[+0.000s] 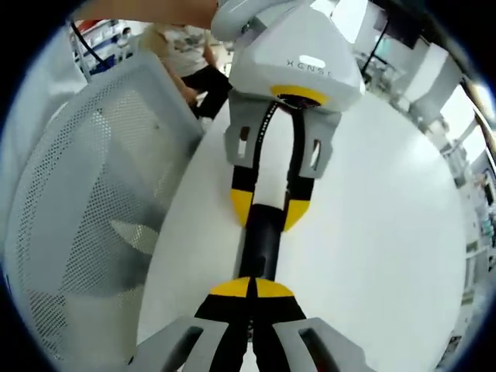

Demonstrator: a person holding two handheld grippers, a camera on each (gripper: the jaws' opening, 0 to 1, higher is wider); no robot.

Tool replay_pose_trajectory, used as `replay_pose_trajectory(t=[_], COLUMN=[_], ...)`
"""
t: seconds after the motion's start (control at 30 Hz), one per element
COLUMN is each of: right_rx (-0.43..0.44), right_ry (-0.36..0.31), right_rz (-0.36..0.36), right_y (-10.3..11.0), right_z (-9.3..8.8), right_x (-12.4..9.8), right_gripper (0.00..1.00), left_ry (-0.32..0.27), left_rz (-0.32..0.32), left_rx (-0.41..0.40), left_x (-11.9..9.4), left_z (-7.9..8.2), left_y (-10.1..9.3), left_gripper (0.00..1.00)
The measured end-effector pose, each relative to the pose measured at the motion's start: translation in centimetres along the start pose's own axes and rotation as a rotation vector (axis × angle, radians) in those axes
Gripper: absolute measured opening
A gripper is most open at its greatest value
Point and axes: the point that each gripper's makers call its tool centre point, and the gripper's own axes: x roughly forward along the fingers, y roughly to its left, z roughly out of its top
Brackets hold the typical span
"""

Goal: Press the specified remote control buttons in sequence, fully releasing each button before pressing the next.

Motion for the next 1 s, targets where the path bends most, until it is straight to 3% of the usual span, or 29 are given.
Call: replay_pose_trajectory(t=[1.0], right_rx=[-0.011], right_ry=[-0.008], right_rz=[0.011], right_y=[-0.6], right_z=[-0.1], right_x=[1.2], right_gripper=[0.0], left_ry=[-0.001], left_rz=[0.0], left_rx=[0.006], left_x=[0.1], left_z=[0.1], left_y=[0.0], left_gripper=[0.23])
